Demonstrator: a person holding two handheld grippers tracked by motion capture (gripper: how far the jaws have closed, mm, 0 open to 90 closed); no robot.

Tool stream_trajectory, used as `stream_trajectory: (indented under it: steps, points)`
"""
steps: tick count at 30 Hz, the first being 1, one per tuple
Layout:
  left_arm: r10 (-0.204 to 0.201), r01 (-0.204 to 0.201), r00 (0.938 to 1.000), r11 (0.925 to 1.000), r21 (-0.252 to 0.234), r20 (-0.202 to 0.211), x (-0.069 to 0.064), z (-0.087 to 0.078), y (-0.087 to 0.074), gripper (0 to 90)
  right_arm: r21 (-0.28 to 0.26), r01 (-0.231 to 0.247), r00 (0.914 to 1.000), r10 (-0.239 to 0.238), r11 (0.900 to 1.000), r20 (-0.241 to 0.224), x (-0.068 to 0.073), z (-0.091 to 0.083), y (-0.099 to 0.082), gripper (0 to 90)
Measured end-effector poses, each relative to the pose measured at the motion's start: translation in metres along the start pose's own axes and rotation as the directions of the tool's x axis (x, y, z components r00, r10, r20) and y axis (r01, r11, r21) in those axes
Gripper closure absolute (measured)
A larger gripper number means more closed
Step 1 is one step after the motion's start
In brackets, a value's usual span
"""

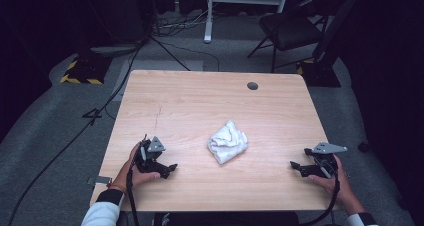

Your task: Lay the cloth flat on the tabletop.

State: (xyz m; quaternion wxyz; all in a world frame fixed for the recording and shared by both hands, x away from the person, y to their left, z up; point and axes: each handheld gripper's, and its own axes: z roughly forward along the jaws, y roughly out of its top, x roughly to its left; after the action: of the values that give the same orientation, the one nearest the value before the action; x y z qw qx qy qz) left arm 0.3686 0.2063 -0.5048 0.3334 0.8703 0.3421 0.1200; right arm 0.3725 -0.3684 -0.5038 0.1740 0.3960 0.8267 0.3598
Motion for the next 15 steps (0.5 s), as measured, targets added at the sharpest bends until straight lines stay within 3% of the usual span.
stream_trajectory:
  steps: [8,11,15]
  points:
    - [0.003,-0.003,1.0,1.0,-0.002,-0.002,0.0,0.001,0.001,1.0,-0.002,0.006,1.0,-0.006,1.0,-0.006,0.003,0.001,0.004,22.3]
    - [0.005,-0.005,1.0,1.0,0.0,0.0,0.0,0.0,0.001,1.1,0.002,0.019,0.9998,-0.019,0.9998,-0.007,0.008,0.003,0.01,25.4]
    - [0.002,-0.002,1.0,1.0,-0.001,-0.005,0.0,0.0,0.001,1.1,-0.032,0.029,0.9993,-0.03,0.9991,-0.021,0.017,0.004,0.03,31.1]
